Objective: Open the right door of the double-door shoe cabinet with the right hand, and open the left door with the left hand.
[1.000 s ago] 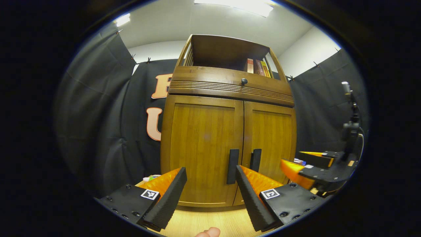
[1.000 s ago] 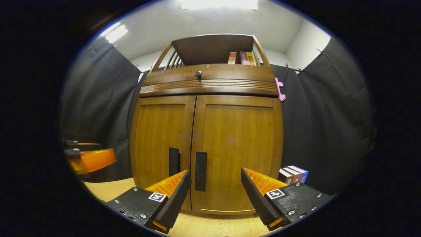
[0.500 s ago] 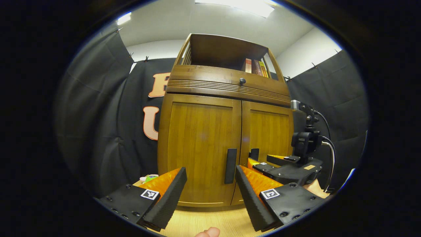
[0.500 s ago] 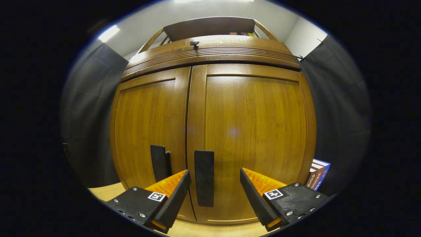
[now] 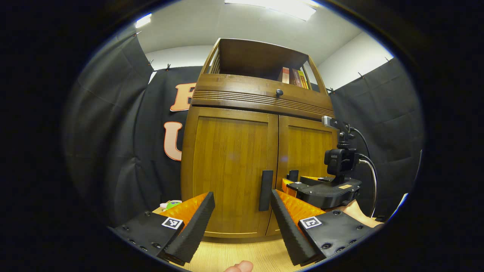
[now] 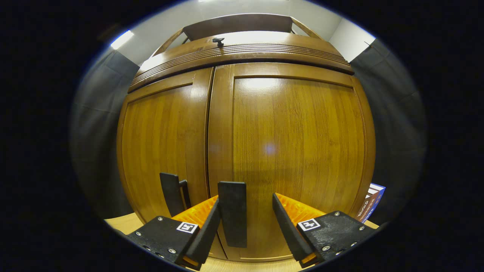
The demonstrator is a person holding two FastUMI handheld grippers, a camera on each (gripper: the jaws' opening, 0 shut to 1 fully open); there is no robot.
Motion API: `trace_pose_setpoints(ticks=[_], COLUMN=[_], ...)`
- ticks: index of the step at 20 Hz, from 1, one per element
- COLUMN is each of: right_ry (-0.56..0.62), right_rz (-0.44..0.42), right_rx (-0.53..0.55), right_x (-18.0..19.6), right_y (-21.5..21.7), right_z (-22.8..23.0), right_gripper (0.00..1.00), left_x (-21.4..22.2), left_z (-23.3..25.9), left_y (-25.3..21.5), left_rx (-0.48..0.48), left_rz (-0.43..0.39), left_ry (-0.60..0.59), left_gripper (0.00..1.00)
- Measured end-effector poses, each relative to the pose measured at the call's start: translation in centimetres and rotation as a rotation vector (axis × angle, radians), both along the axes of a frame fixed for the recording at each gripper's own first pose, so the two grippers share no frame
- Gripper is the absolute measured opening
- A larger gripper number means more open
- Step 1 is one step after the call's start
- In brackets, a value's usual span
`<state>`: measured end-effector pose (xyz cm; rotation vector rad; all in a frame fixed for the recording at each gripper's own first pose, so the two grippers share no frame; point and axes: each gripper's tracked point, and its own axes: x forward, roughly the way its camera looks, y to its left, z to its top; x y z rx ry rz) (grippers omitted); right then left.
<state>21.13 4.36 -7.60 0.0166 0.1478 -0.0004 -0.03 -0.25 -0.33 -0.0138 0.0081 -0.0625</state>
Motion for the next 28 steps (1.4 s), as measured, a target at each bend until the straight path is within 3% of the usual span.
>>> trace_pose_setpoints(ticks=[1, 2, 3, 4, 5, 9, 10, 12, 13, 14, 15, 28], right_ry=[0.001, -0.001, 0.001, 0.002, 0.003, 0.038, 0.033, 0.020, 0.010, -0.005, -0.009, 0.015], right_rz=[0.002, -0.002, 0.001, 0.004, 0.003, 0.030, 0.031, 0.050, 0.056, 0.057, 0.058, 0.214], right_rx=[0.004, -0.001, -0.011, -0.022, -0.030, 0.040, 0.055, 0.017, -0.004, -0.003, 0.007, 0.027], right_x=[0.1, 0.2, 0.3, 0.3, 0.3, 0.4, 0.3, 0.3, 0.2, 0.1, -0.1, -10.1], right_y=[0.2, 0.2, 0.3, 0.5, 0.6, 1.5, 1.5, 1.7, 1.6, 1.7, 1.7, -0.2], right_z=[-0.1, -0.1, 0.0, -0.1, 0.0, -0.8, -0.5, -0.6, -0.7, -0.5, -0.6, 1.3], right_gripper=[0.77, 0.86, 0.71, 0.80, 0.76, 0.34, 0.39, 0.25, 0.44, 0.24, 0.32, 0.31], left_x=[0.0, 0.0, 0.0, 0.0, 0.0, 0.0, -0.1, -0.3, -0.4, -0.5, -0.5, -1.2], left_z=[-0.1, -0.1, -0.1, -0.2, -0.2, -0.1, -0.1, 0.2, 0.1, 0.1, 0.1, 0.0], left_y=[0.0, 0.0, 0.0, 0.0, 0.0, -0.6, -0.7, -0.6, -0.6, -0.5, -0.2, 0.0], left_rx=[0.000, 0.000, -0.001, -0.003, -0.007, -0.012, -0.008, -0.007, -0.009, -0.008, -0.005, -0.010], left_rz=[-0.002, -0.002, 0.000, -0.001, 0.000, -0.010, -0.012, -0.015, -0.014, -0.009, -0.001, -0.006], left_ry=[0.001, 0.001, 0.002, 0.001, 0.002, 0.004, 0.002, -0.003, -0.004, -0.003, -0.002, -0.004], left_gripper=[0.95, 0.95, 0.95, 0.95, 0.95, 0.99, 0.96, 0.96, 0.96, 0.95, 0.95, 0.95])
